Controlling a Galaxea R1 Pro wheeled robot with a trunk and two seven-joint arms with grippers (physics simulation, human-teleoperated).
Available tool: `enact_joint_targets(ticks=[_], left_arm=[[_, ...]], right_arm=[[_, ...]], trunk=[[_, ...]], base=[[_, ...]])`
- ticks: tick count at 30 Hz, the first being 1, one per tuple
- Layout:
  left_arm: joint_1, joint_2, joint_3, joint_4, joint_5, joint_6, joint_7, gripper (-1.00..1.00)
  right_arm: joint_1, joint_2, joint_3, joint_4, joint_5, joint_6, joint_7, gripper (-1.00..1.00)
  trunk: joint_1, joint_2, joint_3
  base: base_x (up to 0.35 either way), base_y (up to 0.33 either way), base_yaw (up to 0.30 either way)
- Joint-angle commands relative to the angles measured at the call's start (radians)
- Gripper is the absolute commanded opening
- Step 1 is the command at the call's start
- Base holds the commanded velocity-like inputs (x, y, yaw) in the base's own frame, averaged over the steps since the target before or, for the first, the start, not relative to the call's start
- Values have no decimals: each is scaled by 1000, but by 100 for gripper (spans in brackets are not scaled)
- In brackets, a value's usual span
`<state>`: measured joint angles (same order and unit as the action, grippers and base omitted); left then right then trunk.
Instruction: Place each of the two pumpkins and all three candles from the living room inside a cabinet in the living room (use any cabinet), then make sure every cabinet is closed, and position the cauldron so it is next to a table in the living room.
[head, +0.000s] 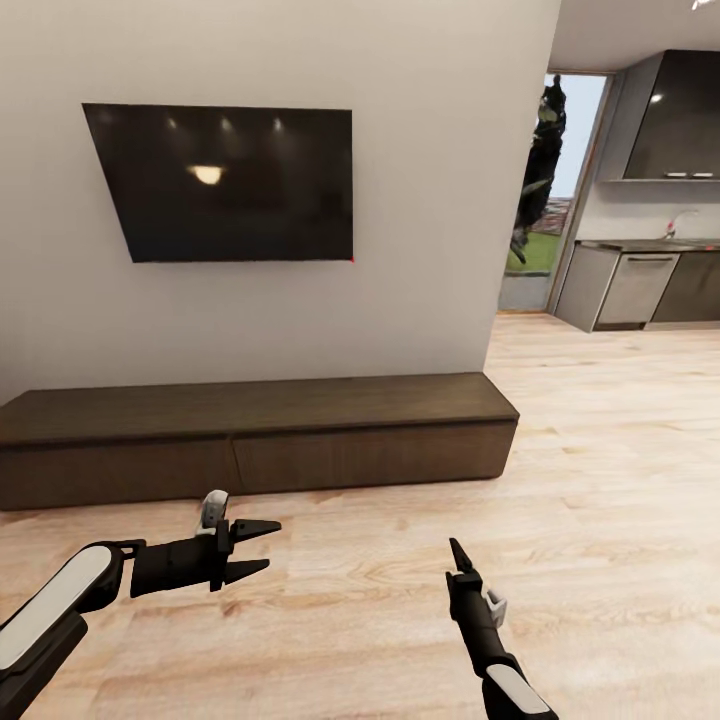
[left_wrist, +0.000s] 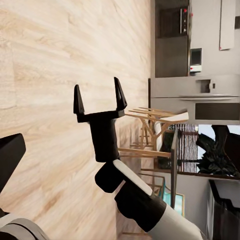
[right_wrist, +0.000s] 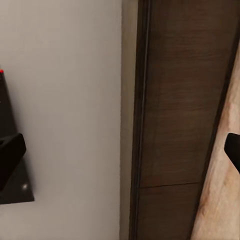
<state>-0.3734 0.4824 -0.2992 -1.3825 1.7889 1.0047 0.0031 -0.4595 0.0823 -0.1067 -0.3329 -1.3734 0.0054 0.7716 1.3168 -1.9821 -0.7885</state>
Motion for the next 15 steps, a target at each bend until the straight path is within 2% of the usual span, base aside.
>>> enact_joint_targets(ticks=[1, 9, 15], left_arm=[[-1, 1, -1, 0, 2, 1, 0, 100], [-1, 1, -1, 0, 2, 1, 0, 100], [2, 1, -2, 0, 2, 0, 0, 100]], right_arm=[[-1, 1, -2, 1, -3, 1, 4, 100], [-1, 1, -2, -1, -5, 2, 38, 100], [-1, 1, -3, 0, -6, 2, 55, 100]], trunk=[[0, 0, -1], [0, 0, -1], [0, 0, -1]], base=[[0, 0, 0], [8, 0, 0], [239, 0, 0]])
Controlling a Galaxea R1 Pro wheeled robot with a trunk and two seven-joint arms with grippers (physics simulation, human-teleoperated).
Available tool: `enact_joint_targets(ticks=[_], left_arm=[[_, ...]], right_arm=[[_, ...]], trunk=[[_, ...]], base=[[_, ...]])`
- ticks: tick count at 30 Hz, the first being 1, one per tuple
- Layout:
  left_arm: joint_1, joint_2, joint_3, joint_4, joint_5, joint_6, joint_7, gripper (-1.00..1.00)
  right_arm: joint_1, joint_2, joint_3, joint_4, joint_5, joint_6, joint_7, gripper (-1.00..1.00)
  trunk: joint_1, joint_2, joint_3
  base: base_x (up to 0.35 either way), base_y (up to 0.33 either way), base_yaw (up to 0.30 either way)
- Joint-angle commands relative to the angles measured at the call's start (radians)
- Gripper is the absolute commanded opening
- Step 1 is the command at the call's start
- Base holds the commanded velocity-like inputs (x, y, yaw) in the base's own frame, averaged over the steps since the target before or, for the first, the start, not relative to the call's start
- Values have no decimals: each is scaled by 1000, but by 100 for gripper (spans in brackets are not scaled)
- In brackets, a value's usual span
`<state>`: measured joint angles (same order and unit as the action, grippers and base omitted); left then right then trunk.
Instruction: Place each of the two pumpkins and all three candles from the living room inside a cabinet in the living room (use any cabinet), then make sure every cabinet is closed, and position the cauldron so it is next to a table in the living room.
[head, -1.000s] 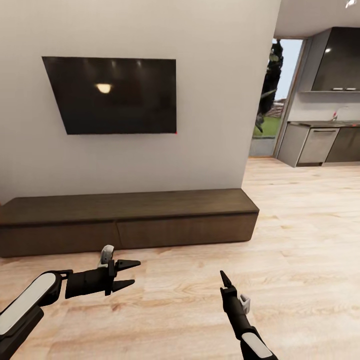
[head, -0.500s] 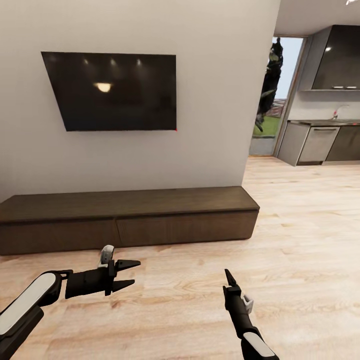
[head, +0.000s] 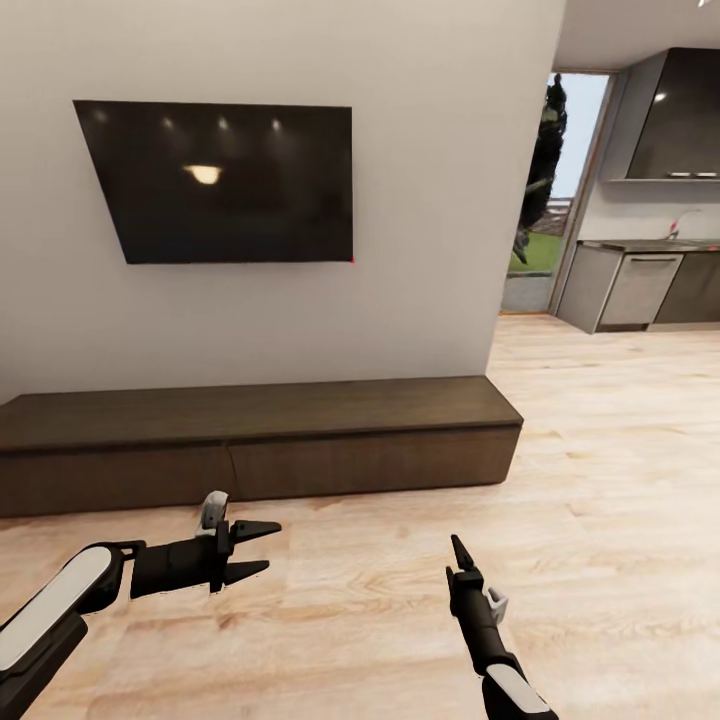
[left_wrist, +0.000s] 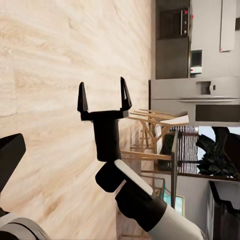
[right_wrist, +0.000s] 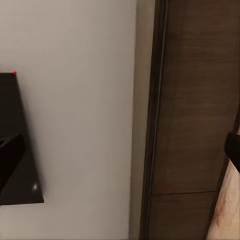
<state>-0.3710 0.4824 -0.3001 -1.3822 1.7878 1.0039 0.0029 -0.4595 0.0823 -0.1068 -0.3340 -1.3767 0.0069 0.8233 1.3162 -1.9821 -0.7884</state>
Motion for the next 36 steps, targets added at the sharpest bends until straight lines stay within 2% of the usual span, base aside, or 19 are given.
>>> enact_joint_targets(ticks=[1, 10, 12, 15, 20, 26, 28, 33, 36], left_arm=[[-1, 1, -2, 0, 3, 1, 1, 100], [10, -2, -4, 2, 3, 1, 0, 100], [10, -2, -7, 2, 4, 1, 0, 100], [10, -2, -8, 3, 4, 1, 0, 100], [10, -3, -25, 4, 5, 1, 0, 100], [10, -4, -28, 6, 5, 1, 0, 100], [10, -3, -28, 12, 6, 1, 0, 100], [12, -2, -30, 15, 42, 1, 0, 100], [12, -1, -31, 15, 55, 1, 0, 100]], right_arm=[[-1, 1, -2, 0, -2, 1, 4, 100], [-1, 0, -3, 7, 2, -9, -8, 100], [-3, -8, -3, 4, 5, -8, -15, 100], [-10, -13, -1, -1, 9, -10, -53, 100], [-59, -17, 2, -6, 14, -16, -144, 100], [-102, -19, 6, -5, 19, -38, -168, 100], [-125, -22, 8, -5, 22, -56, -205, 100], [-157, -26, 10, -6, 24, -63, -232, 100], [-167, -27, 9, -5, 43, -65, -237, 100]], trunk=[[0, 0, -1], [0, 0, -1], [0, 0, -1], [0, 0, -1], [0, 0, -1], [0, 0, -1], [0, 0, -1], [0, 0, -1], [0, 0, -1]], base=[[312, 0, 0], [324, 0, 0], [310, 0, 0], [209, 0, 0], [52, 0, 0], [73, 0, 0], [264, 0, 0], [179, 0, 0], [93, 0, 0]])
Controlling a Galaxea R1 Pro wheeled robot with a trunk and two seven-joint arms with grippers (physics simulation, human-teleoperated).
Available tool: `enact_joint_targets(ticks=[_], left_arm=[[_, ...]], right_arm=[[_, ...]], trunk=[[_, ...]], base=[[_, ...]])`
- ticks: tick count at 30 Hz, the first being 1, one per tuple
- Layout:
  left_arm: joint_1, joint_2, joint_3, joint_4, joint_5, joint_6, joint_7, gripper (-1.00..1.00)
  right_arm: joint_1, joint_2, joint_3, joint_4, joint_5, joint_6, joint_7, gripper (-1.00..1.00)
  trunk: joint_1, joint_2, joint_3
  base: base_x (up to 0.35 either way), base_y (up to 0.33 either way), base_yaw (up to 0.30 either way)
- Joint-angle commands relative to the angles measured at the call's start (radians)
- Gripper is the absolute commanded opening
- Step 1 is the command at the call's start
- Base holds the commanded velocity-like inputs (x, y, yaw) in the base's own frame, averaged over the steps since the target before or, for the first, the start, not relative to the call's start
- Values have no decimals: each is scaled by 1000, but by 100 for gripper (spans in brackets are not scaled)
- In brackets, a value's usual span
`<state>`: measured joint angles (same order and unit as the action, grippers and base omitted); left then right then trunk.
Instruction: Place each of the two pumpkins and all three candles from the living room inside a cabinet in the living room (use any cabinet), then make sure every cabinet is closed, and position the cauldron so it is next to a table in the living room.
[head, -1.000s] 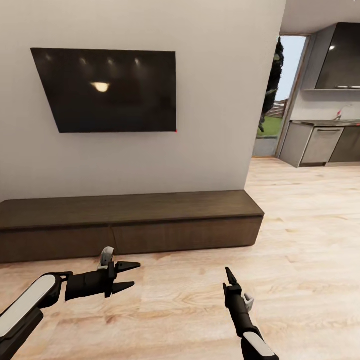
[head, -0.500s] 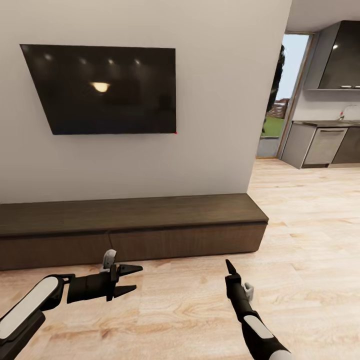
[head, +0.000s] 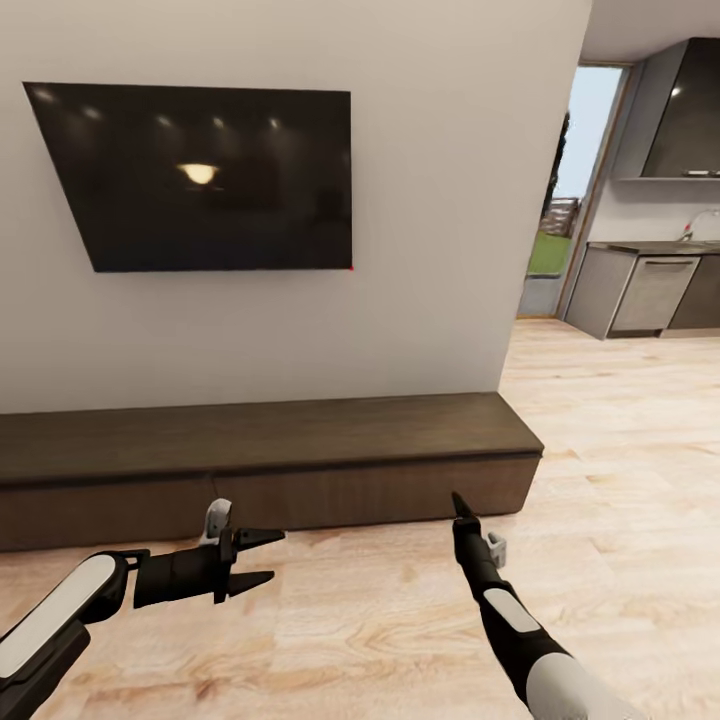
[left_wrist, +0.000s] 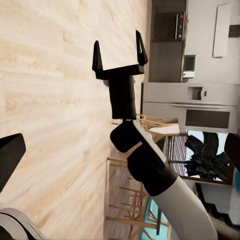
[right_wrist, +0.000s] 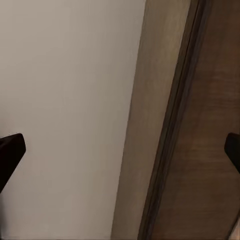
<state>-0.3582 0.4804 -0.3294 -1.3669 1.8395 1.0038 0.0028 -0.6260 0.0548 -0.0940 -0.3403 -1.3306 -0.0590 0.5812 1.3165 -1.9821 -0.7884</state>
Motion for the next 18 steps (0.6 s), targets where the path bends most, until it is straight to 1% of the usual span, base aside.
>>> enact_joint_targets(ticks=[1, 3, 6, 14, 18], left_arm=[[-1, 1, -2, 0, 5, 1, 0, 100], [0, 1, -2, 0, 6, 1, 1, 100], [-1, 1, -2, 0, 7, 1, 1, 100], [0, 1, -2, 0, 8, 1, 1, 100], [-1, 1, -2, 0, 8, 1, 1, 100]], right_arm=[[-2, 1, -4, 1, 6, 0, 2, 100], [-4, 1, -4, 3, 18, -2, -6, 100], [-4, 2, -4, 11, 25, -17, -12, 100], [-4, 2, -4, 15, 28, -35, -19, 100], [-4, 2, -4, 16, 28, -36, -33, 100]], trunk=[[0, 0, -1], [0, 0, -1], [0, 0, -1], [0, 0, -1], [0, 0, -1]], base=[[211, 0, 0], [263, 0, 0], [184, 0, 0], [31, 0, 0], [183, 80, 0]])
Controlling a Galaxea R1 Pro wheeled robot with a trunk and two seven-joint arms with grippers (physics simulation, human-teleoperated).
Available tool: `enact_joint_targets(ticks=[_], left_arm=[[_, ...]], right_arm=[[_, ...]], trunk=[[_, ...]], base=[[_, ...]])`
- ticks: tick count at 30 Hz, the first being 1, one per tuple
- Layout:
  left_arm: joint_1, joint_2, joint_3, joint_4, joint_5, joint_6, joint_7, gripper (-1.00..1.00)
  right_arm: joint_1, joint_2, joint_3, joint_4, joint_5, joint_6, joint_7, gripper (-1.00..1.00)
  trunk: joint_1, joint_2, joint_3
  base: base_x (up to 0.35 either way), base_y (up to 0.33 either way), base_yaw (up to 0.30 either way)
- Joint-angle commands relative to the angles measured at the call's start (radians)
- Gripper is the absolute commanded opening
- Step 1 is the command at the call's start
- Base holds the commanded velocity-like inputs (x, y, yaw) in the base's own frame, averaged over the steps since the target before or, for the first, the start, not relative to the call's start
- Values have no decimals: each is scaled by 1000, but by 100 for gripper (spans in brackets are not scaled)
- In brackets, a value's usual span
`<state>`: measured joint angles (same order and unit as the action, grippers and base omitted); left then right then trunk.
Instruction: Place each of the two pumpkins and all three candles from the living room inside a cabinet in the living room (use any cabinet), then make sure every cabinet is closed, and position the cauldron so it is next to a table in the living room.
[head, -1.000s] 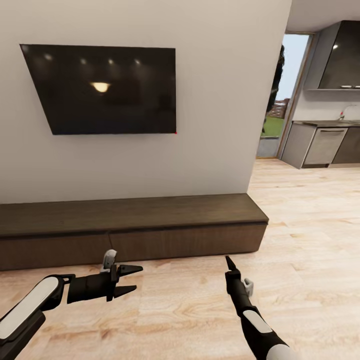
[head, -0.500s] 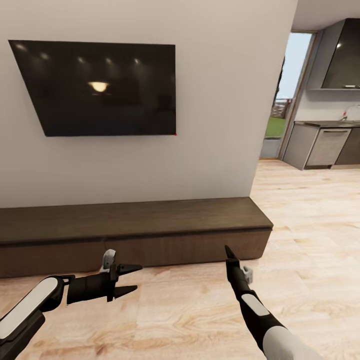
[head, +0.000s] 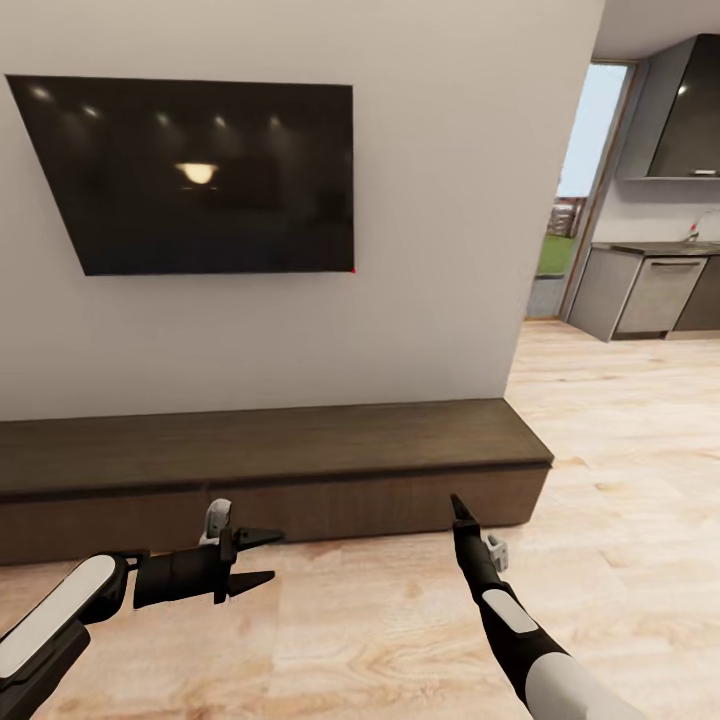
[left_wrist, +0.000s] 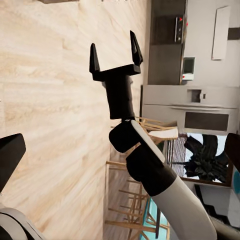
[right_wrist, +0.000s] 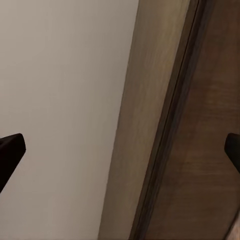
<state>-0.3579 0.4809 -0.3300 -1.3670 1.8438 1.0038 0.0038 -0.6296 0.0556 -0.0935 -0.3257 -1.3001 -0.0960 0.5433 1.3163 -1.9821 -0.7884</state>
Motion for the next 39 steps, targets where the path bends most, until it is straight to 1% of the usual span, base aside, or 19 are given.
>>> enact_joint_targets(ticks=[1, 5, 15, 19, 27, 39], left_arm=[[-1, 1, -2, 0, 3, 1, 0, 100], [-1, 1, -2, 0, 4, 1, 0, 100], [-1, 1, -1, -7, 6, 1, -1, 100], [-1, 1, -1, -12, 6, 1, -1, 100], [-1, 1, -1, -14, 6, 1, -1, 100], [-1, -1, -2, -15, 7, 1, -1, 100]], right_arm=[[-1, 1, -5, 1, -3, 1, -1, 100], [-1, 1, -5, 1, -2, 1, -11, 100], [-1, 0, -5, 2, -2, 1, -15, 100], [-1, 0, -5, 2, -2, 1, -16, 100], [-1, 0, -5, 2, -2, 1, -15, 100], [-1, -5, -5, 2, -2, 2, -14, 100]], trunk=[[0, 0, -1], [0, 0, -1], [0, 0, -1], [16, -28, -13], [16, -28, -13], [62, -112, -51]], base=[[253, 87, 0], [159, 30, 0], [13, 2, 0], [0, 0, 0], [0, 0, 0], [0, 0, 0]])
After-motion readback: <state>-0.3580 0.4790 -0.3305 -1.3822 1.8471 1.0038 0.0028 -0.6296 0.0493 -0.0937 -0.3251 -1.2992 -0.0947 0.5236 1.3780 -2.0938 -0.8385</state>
